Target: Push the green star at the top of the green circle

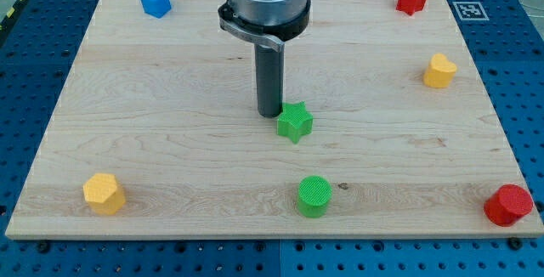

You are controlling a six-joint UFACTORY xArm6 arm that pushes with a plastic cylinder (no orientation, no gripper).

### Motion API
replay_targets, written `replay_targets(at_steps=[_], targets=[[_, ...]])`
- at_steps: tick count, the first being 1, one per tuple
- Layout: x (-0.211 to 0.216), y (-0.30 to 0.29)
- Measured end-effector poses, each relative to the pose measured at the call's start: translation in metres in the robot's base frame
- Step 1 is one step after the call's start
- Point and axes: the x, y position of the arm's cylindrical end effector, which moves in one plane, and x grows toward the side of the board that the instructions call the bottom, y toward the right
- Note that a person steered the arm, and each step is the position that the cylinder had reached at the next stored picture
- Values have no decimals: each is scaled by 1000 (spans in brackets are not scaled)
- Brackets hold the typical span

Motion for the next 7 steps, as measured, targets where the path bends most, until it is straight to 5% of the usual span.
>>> replay_targets(at_steps=[2,7], targets=[[-22,22],[14,36]])
